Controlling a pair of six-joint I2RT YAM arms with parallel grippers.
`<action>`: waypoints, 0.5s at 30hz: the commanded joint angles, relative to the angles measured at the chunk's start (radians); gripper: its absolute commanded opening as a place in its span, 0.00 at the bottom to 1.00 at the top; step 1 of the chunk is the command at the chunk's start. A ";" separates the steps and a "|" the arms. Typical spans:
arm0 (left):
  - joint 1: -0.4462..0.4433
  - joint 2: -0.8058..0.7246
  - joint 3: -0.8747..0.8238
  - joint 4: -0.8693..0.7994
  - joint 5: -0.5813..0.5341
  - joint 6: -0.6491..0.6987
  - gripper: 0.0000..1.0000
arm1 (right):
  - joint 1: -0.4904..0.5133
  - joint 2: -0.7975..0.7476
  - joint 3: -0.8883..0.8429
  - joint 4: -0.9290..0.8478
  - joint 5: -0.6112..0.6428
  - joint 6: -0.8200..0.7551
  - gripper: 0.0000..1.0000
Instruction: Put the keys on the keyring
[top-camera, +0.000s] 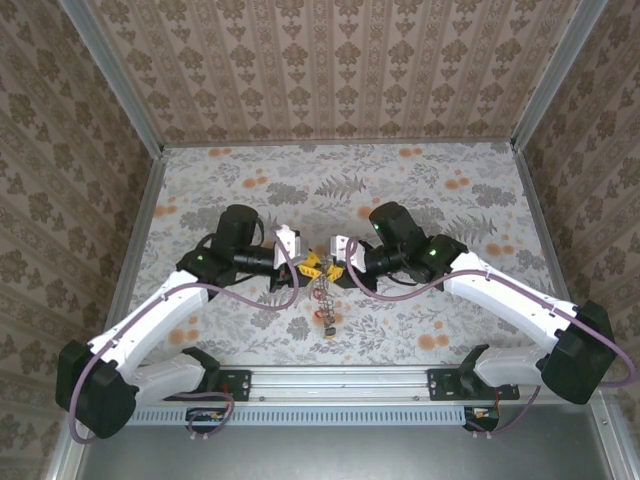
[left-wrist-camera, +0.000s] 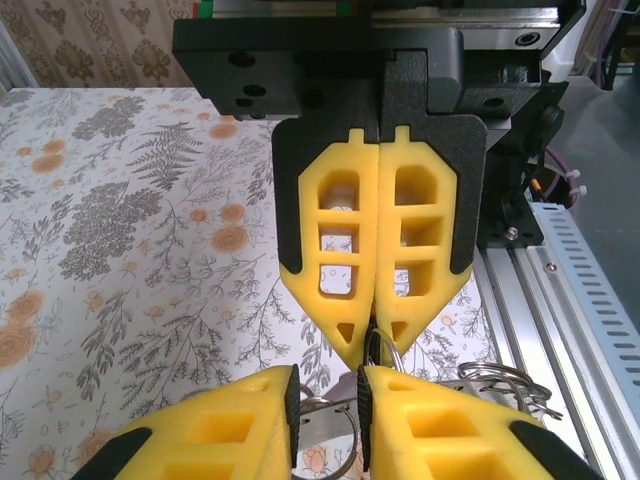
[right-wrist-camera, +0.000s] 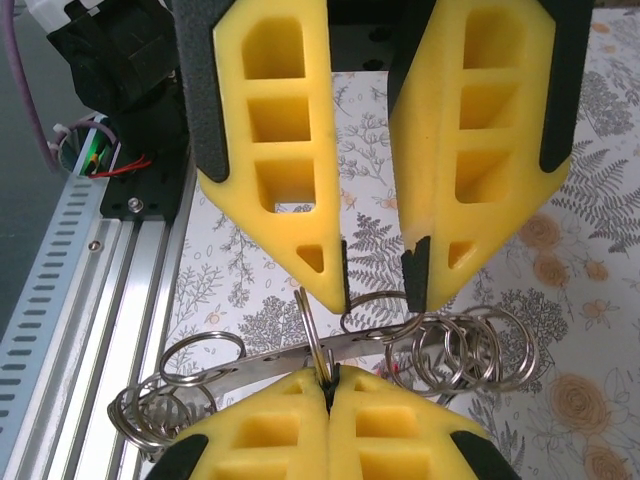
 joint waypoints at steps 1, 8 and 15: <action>-0.003 -0.005 0.042 -0.063 0.061 0.034 0.28 | 0.006 0.003 0.043 0.012 0.021 -0.005 0.00; 0.064 -0.074 0.033 -0.121 0.072 0.037 0.39 | 0.007 0.003 0.036 0.012 0.030 -0.001 0.00; 0.071 -0.100 -0.043 0.019 0.131 -0.074 0.44 | 0.008 0.010 0.038 0.012 0.042 0.005 0.00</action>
